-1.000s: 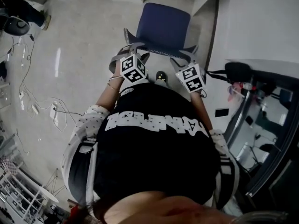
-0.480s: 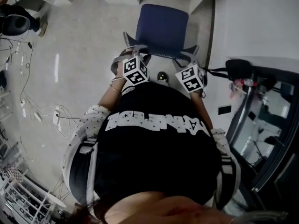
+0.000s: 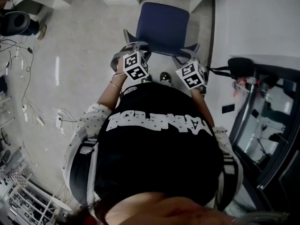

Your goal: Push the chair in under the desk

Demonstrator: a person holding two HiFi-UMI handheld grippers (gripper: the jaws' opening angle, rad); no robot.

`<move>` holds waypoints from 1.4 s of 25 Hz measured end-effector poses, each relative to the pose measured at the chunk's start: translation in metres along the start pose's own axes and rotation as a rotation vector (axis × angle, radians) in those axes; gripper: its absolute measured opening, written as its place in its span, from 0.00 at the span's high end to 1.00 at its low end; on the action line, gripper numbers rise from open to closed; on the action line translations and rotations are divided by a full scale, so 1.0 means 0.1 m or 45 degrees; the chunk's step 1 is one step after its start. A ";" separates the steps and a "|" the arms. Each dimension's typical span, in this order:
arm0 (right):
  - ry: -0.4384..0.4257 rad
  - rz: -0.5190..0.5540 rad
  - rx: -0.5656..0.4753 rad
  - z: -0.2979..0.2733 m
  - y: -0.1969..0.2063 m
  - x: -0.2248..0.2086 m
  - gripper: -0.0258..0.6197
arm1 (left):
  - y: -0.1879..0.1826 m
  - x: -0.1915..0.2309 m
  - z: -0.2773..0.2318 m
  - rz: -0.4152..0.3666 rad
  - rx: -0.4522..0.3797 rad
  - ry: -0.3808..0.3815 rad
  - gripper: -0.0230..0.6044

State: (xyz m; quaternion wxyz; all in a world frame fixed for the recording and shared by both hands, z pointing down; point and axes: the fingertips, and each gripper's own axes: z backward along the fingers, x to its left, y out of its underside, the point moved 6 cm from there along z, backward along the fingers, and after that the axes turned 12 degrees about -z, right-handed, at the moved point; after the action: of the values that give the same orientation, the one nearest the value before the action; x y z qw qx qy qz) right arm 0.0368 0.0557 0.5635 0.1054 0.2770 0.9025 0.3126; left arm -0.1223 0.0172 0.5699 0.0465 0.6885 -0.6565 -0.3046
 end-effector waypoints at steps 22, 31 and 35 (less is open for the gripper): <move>0.145 0.110 0.055 -0.19 -0.17 -0.08 0.70 | 0.03 0.25 -0.13 -0.083 -0.053 0.091 0.74; 0.118 0.126 0.046 -0.27 -0.22 -0.37 0.71 | -0.09 0.44 -0.29 -0.062 -0.032 0.079 0.74; 0.100 0.128 0.037 -0.28 -0.26 -0.43 0.70 | -0.11 0.47 -0.31 -0.051 -0.027 0.078 0.74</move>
State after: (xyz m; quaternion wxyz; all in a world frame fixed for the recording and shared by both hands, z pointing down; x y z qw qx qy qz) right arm 0.0509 0.0008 0.5699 0.0500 0.3110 0.8953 0.3150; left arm -0.0998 -0.0355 0.5729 0.0678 0.7101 -0.6374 -0.2913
